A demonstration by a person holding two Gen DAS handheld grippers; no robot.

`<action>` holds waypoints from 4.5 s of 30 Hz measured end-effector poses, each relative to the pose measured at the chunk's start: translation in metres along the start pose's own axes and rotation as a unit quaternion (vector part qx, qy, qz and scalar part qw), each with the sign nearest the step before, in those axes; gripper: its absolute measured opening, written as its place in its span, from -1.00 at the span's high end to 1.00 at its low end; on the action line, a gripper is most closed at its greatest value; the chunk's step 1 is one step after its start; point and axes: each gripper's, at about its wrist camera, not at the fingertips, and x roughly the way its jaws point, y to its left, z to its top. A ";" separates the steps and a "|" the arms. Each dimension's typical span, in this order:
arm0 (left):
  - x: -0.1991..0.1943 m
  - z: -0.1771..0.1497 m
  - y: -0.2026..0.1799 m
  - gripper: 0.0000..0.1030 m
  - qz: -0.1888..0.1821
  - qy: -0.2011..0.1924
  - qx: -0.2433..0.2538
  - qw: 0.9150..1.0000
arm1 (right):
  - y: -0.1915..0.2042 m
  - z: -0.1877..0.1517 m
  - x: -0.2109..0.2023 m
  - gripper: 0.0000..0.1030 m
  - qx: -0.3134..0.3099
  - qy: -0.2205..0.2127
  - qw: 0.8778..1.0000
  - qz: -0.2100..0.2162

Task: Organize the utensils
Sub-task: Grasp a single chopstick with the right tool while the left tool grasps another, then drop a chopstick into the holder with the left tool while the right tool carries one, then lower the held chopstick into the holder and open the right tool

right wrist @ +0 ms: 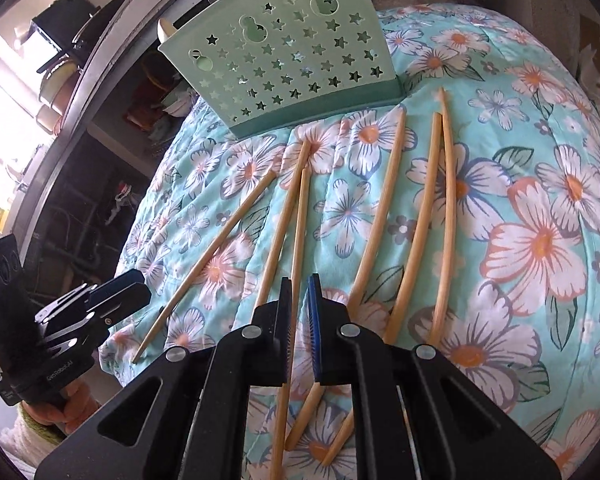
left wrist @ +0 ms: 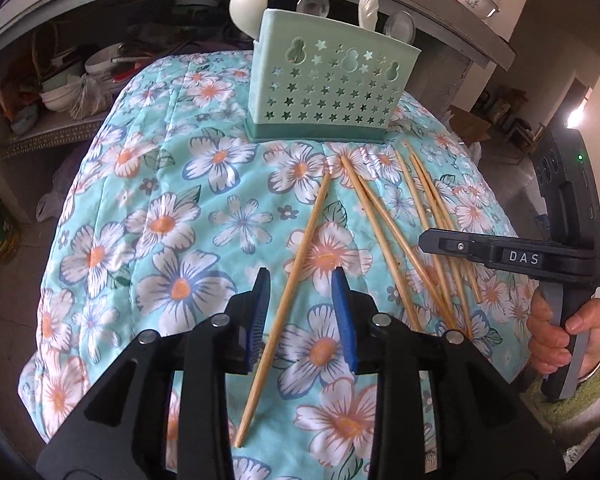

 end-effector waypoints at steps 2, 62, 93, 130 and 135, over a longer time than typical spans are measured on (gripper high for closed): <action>0.005 0.011 -0.004 0.27 -0.001 0.004 0.020 1.000 | 0.002 0.005 0.002 0.81 -0.004 0.001 1.000 -0.004; -0.069 0.108 0.009 0.89 -0.088 -0.050 -0.045 0.994 | 0.016 0.052 -0.129 0.88 0.002 -0.152 0.984 0.089; -0.089 0.290 -0.034 0.89 -0.014 -0.326 -0.007 0.945 | 0.000 0.068 -0.149 0.88 0.007 -0.185 0.975 0.122; -0.078 0.154 0.009 -0.58 -0.017 -0.257 -0.016 0.966 | 0.061 0.162 -0.175 0.88 -0.101 -0.263 0.956 0.078; -0.073 0.113 0.024 -0.62 -0.010 -0.220 -0.023 0.975 | 0.094 0.200 -0.182 0.88 -0.148 -0.311 0.937 0.056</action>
